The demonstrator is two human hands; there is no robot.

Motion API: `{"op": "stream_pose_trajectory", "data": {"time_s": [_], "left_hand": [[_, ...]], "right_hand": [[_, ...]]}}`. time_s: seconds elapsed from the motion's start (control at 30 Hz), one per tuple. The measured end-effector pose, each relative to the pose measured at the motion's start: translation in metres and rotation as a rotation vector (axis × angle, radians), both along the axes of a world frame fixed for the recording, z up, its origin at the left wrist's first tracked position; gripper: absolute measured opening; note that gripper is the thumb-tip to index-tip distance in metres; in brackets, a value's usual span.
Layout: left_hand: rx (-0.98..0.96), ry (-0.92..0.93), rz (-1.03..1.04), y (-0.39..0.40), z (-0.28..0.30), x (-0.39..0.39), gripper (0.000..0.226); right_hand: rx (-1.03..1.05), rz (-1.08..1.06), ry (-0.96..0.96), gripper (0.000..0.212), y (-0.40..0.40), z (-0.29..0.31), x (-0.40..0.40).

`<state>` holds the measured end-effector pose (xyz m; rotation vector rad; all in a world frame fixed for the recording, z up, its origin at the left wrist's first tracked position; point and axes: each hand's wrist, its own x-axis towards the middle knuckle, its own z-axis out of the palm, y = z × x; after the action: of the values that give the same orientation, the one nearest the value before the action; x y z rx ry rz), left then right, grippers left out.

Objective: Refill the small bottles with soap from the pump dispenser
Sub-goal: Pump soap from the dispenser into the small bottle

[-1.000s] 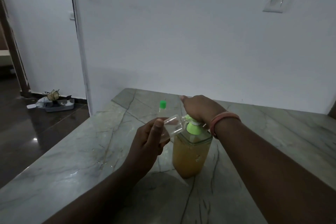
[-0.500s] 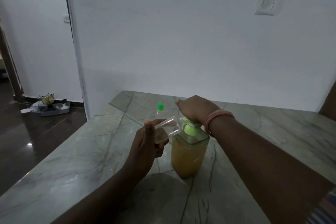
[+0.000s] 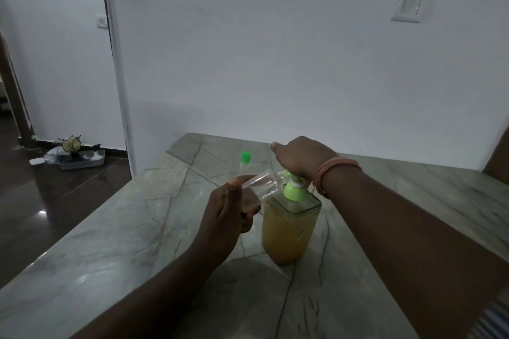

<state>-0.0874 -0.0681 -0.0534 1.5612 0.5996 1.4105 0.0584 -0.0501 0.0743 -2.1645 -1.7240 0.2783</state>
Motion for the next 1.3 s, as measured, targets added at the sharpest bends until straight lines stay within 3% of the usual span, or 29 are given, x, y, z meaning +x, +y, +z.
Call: {"op": "stream_pose_trajectory", "data": {"time_s": [0.33, 0.53, 0.73, 0.9, 1.07, 1.3], "left_hand": [[-0.010, -0.006, -0.006, -0.002, 0.002, 0.000, 0.098], [-0.007, -0.005, 0.004, 0.002, -0.001, 0.000, 0.090], [-0.003, -0.011, -0.010, 0.000, -0.001, 0.001, 0.083], [-0.007, -0.013, 0.000, 0.003, -0.002, 0.001, 0.090], [-0.014, 0.010, 0.005, 0.000, -0.002, 0.003, 0.083], [-0.013, 0.002, -0.002, 0.000, -0.001, 0.002, 0.080]], "right_hand": [[-0.070, 0.022, 0.031, 0.041, -0.003, 0.003, -0.002], [-0.007, -0.043, 0.094, 0.031, 0.008, -0.011, 0.005], [-0.014, -0.020, 0.049, 0.030, 0.013, -0.007, 0.005], [0.078, -0.059, 0.142, 0.030, 0.018, -0.016, 0.007], [0.018, -0.025, 0.035, 0.026, 0.018, -0.010, 0.008], [0.041, -0.046, 0.072, 0.029, 0.023, -0.018, 0.012]]}}
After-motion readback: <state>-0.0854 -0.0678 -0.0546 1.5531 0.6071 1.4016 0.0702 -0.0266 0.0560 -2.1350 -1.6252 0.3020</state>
